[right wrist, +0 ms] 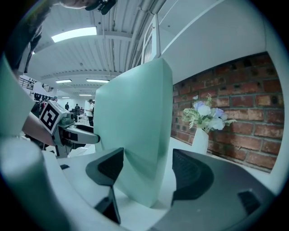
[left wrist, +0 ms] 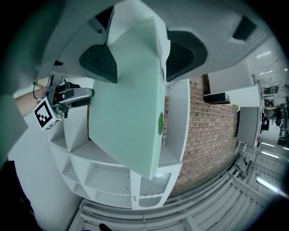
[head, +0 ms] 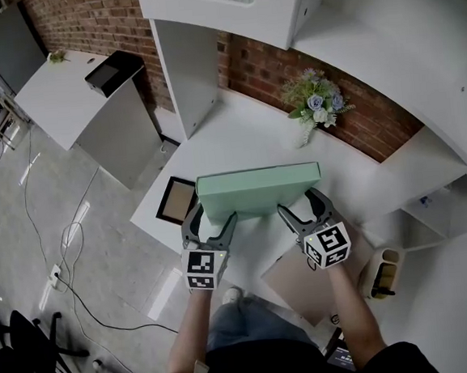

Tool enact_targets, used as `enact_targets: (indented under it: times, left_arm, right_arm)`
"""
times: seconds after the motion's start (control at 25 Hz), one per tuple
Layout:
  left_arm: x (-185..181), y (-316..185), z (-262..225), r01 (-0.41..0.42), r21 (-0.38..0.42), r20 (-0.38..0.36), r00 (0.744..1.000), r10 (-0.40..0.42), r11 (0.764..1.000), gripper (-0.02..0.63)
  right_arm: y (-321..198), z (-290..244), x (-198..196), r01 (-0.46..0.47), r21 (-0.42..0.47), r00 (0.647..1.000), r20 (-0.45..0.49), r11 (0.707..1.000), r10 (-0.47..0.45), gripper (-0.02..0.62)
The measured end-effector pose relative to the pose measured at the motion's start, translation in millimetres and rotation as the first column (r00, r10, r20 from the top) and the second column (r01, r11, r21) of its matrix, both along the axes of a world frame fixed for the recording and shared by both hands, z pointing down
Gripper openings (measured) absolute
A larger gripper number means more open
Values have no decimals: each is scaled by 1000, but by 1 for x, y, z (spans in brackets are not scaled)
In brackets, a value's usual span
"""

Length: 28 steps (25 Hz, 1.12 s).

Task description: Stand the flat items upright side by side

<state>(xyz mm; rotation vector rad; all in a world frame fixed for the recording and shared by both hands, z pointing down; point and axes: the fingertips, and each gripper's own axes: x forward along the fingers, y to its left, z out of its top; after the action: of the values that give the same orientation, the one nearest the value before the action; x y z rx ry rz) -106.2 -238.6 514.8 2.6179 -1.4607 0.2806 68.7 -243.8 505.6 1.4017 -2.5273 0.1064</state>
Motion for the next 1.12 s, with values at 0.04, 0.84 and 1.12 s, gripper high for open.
enact_targets:
  times: [0.04,0.84,1.12]
  left_arm:
    - [0,2,1,-9,1,12,1000,9,1000,310]
    - [-8,15,-1,30,-15,35,999,-29,999,310]
    - [-11,16,2,37,-23,41,999,-36,999,310]
  right_arm:
    - [1,-2,3,8,-2,1000,5,1000,-8,319]
    - [-17,-26,-36,661,-134,751,133,738,-647,411]
    - [-10,-21,-50,743,-120,669,108,658,-735,308]
